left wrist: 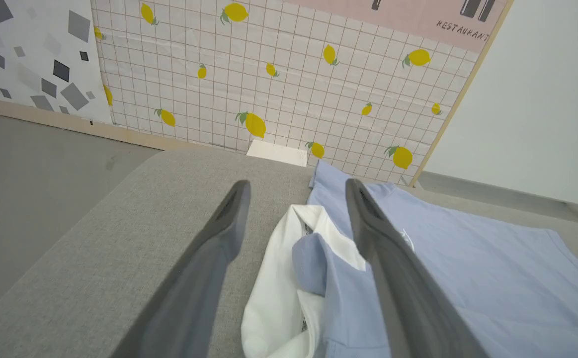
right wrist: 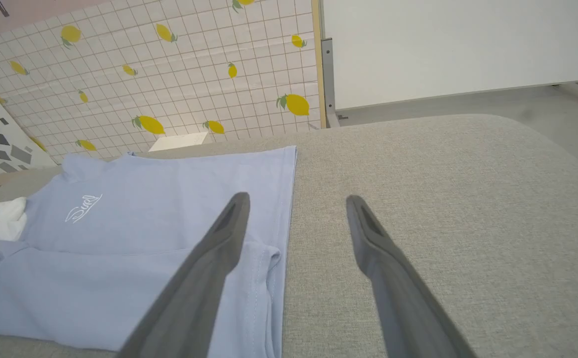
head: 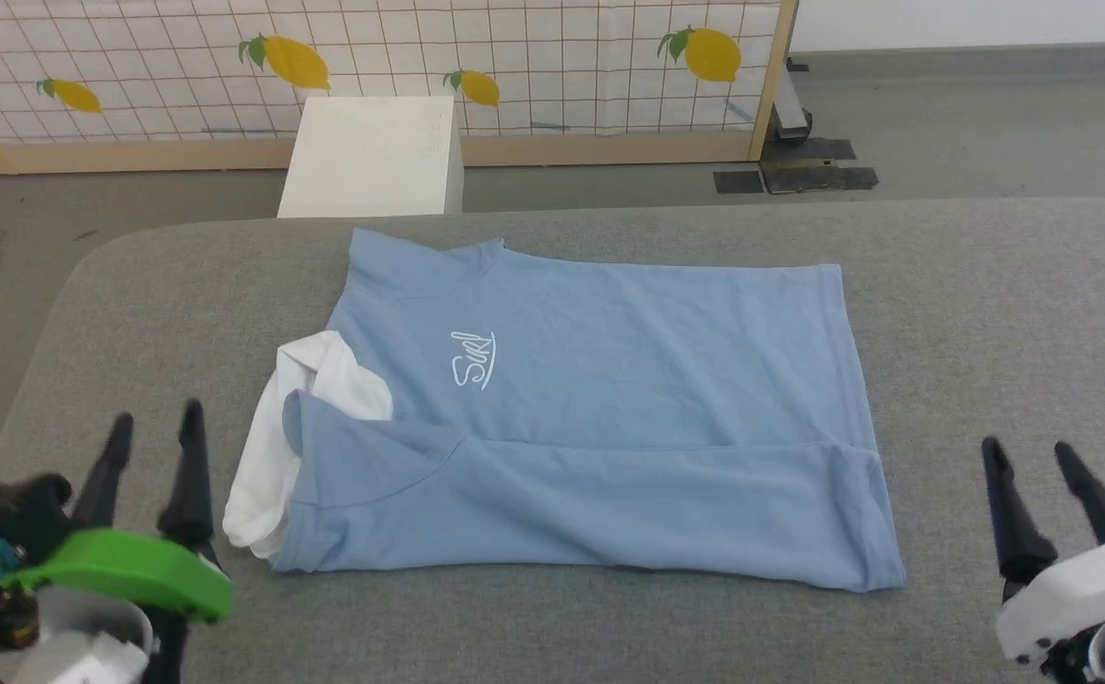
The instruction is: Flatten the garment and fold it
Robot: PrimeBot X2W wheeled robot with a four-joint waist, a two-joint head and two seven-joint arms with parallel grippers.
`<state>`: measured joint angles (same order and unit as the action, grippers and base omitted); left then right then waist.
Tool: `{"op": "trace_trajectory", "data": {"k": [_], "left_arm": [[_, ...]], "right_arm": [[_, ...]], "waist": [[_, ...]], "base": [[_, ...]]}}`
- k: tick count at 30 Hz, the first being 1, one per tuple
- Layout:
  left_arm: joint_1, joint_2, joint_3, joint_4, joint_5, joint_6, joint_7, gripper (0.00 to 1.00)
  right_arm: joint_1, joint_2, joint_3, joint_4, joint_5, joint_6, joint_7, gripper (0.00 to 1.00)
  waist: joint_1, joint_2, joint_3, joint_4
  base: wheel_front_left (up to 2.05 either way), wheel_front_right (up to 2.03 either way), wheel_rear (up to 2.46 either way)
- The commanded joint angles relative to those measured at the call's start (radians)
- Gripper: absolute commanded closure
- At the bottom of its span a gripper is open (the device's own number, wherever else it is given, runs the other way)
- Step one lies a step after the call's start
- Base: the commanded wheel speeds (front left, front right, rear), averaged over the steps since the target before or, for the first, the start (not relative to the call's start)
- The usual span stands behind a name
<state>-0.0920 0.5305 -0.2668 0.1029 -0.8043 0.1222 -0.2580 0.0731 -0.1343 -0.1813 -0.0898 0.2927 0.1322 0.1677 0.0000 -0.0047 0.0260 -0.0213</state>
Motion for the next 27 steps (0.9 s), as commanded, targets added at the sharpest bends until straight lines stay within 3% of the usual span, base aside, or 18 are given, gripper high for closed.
{"op": "trace_trajectory", "data": {"k": [1,7,14,20,27], "left_arm": [[0.036,-0.022,0.015,-0.005,0.036,-0.014,-0.004,0.00],[0.090,-0.088,0.061,0.016,0.103,-0.052,-0.004,0.00],[0.081,-0.106,0.050,0.075,0.110,-0.074,0.043,0.00],[-0.035,-0.055,-0.026,0.126,0.066,-0.095,0.348,0.00],[-0.167,-0.002,-0.106,0.166,0.051,-0.047,0.709,0.00]], "right_arm": [[0.019,0.006,0.010,0.019,-0.005,-0.002,-0.019,0.00],[0.029,0.009,0.022,0.073,-0.003,-0.002,-0.060,0.00],[0.018,0.005,0.025,0.094,-0.003,-0.002,-0.051,0.00],[0.008,0.019,0.014,0.088,-0.015,-0.002,-0.034,0.00],[-0.011,0.043,0.027,0.075,-0.025,-0.002,-0.024,0.00]], "waist": [[0.0000,0.0047,-0.001,0.001],[0.0000,0.0047,-0.002,0.003],[0.0000,0.0047,0.009,0.004],[0.0000,0.0047,0.041,0.009],[0.0000,0.0047,0.104,-0.006]], "base": [[0.00,0.00,0.00],[0.00,0.00,0.00],[0.00,0.00,0.00],[0.00,0.00,0.00],[0.00,0.00,0.00]]}}
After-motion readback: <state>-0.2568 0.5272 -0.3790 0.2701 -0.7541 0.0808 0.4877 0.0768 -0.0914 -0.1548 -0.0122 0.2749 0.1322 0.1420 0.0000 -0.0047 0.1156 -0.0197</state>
